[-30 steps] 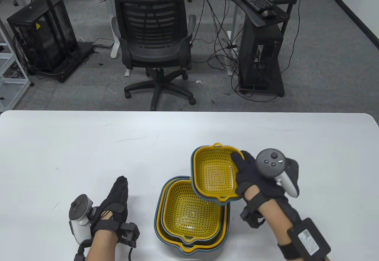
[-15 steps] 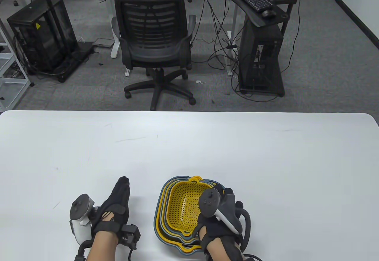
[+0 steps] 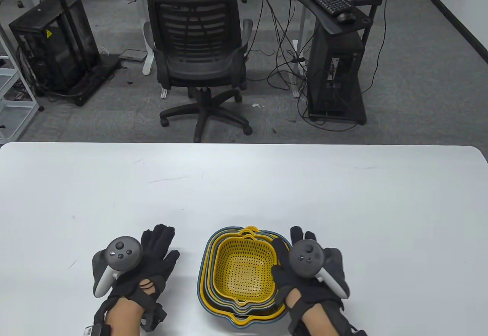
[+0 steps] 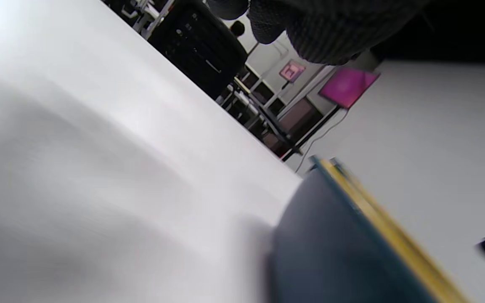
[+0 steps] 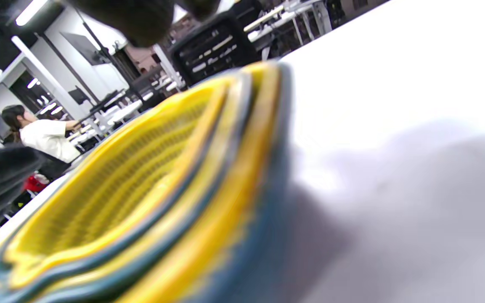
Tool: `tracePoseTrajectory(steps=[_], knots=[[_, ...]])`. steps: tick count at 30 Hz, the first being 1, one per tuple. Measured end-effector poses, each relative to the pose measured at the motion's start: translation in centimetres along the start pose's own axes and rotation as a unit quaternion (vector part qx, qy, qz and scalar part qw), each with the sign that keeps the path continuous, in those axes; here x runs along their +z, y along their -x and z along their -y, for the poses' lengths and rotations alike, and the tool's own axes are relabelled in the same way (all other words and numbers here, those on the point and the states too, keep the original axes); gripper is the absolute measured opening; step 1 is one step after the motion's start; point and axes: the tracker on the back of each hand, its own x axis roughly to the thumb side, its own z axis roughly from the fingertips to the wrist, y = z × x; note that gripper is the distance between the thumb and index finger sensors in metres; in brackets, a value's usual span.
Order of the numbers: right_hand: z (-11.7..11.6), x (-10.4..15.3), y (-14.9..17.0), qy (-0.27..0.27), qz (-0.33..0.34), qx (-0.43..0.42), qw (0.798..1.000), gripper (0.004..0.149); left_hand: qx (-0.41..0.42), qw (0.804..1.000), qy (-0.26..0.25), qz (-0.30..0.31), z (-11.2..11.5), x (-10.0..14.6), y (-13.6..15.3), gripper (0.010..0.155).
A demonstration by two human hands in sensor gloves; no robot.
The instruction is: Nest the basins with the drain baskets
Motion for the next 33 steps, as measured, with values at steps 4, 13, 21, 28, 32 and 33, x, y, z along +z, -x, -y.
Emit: tracePoseTrajectory(steps=[4,13,21,28,32,33], knots=[[0.6,0.3,8.2,-0.014,-0.067,0.061,0.996,0.067,-0.036,0.996,0.070,-0.052,1.5,-0.8,1.7,0.076],[-3.6,-1.0,17.3,-0.177,-0.140,0.010,0.974,0.077,-0.001,0.958,0.237,-0.160,7.0,-2.3,5.5,0.088],[-2.8,-0.5,18.5,-0.173,-0.122,-0.061,0.975,0.073,0.008,0.957,0.232,-0.172,7.5,-2.5,5.5,0.087],[-2.3,0.1,19.4,-0.154,-0.106,-0.097,0.978,0.070,0.003,0.962,0.211,-0.173,7.6,-2.4,5.5,0.087],[-2.3,0.2,19.4,-0.155,-0.104,-0.092,0.978,0.070,0.005,0.962,0.210,-0.177,7.6,-2.3,5.5,0.087],[-2.3,0.2,19.4,-0.153,-0.104,-0.094,0.978,0.070,0.006,0.961,0.210,-0.178,7.6,-2.3,5.5,0.087]])
